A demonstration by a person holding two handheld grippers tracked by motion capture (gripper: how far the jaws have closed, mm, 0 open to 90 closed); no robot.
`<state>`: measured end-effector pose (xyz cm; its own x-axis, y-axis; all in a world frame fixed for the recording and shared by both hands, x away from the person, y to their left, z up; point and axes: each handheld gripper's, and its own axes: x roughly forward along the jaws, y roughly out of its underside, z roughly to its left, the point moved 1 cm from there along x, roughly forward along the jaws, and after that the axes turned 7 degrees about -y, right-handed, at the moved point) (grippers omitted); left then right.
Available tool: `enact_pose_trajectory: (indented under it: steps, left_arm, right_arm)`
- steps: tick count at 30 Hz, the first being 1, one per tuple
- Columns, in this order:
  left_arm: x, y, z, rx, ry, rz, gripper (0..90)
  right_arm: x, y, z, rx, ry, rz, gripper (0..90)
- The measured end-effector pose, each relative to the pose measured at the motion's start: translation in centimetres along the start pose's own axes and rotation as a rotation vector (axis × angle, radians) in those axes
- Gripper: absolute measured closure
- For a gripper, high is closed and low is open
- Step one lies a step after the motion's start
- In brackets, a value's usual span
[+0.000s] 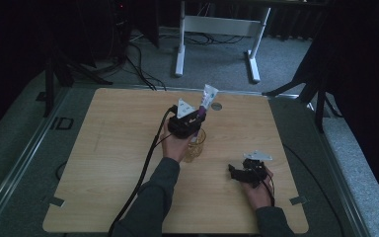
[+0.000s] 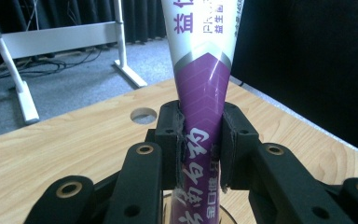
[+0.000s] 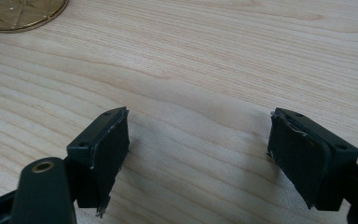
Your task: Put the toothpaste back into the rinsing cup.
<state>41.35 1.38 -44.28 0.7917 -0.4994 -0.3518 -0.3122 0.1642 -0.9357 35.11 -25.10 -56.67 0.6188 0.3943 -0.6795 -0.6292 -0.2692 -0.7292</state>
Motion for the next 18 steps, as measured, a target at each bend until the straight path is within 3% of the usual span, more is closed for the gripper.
enact_pose_trajectory:
  steps: [18]
  left_arm:
    - [0.22, 0.81, -0.23, 0.016, 0.000, 0.045, 71.5]
  right_arm:
    - [0.00, 0.01, -0.02, -0.003, 0.001, 0.001, 20.3]
